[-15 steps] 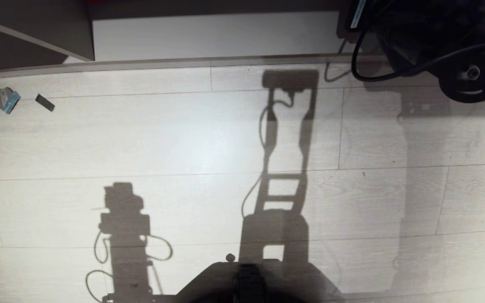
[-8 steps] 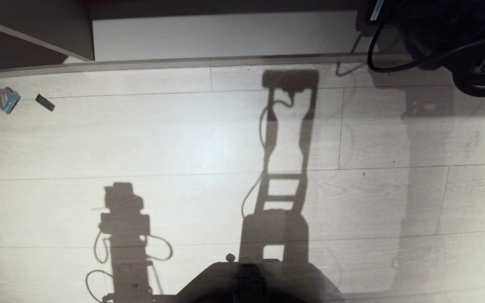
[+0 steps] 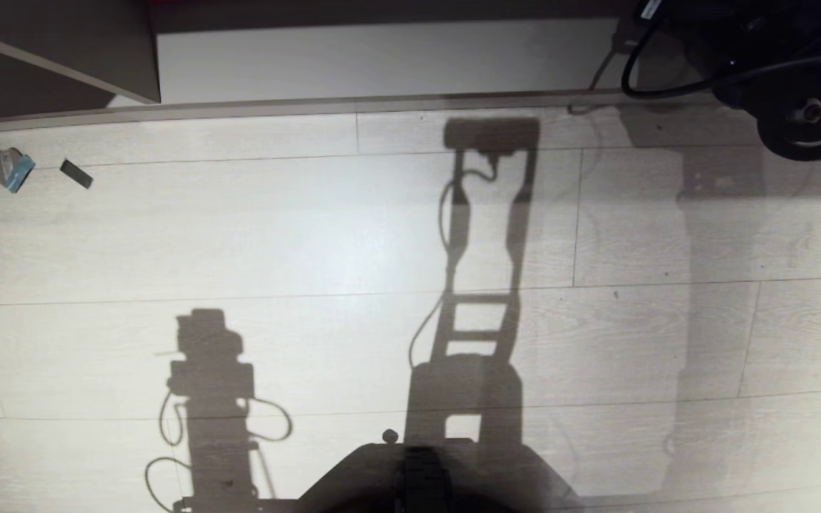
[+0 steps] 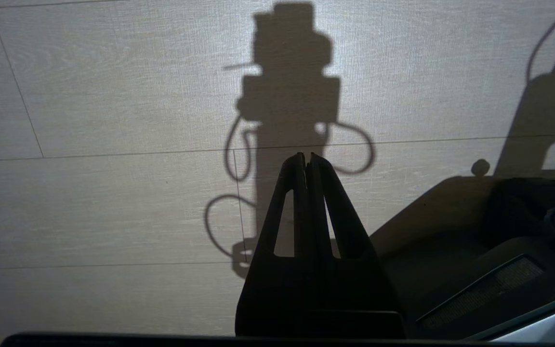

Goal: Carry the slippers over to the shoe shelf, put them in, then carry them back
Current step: Place the slippers into the shoe cabinet

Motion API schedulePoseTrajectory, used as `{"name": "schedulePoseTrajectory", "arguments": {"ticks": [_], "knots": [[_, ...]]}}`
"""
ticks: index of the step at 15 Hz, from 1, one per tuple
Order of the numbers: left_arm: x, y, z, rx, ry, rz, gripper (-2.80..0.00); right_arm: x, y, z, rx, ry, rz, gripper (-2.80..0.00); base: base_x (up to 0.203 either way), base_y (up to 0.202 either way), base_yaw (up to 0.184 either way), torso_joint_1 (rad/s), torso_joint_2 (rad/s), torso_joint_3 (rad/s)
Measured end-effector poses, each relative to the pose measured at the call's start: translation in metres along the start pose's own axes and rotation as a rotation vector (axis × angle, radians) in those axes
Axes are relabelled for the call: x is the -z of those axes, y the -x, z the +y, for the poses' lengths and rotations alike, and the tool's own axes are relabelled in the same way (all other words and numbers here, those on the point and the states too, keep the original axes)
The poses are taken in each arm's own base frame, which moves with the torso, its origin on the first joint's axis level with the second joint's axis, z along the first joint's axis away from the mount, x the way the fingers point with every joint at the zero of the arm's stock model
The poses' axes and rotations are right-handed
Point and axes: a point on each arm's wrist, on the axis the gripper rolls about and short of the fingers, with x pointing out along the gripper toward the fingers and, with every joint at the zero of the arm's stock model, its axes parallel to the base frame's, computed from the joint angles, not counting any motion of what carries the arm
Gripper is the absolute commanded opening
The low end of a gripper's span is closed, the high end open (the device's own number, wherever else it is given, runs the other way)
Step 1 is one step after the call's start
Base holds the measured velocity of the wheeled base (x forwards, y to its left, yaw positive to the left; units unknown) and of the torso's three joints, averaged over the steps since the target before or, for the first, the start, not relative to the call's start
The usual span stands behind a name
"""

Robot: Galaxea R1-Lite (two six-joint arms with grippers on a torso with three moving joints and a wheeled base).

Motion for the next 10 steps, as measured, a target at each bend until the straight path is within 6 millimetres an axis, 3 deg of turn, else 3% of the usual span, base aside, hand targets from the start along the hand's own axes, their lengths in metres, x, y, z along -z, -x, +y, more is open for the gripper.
{"name": "schedulePoseTrajectory", "arguments": {"ticks": [5,10], "knots": [[0.000,0.000,0.000,0.000,0.000,0.000,-2.80,-0.006,-0.002,-0.008,0.056,-0.017,-0.048,-2.80,0.000,0.000,0.000,0.000,0.00,0.000],[0.000,0.000,0.000,0.000,0.000,0.000,-2.80,-0.015,0.023,0.005,-0.071,-0.057,-0.004,-2.80,0.000,0.000,0.000,0.000,0.00,0.000]]}}
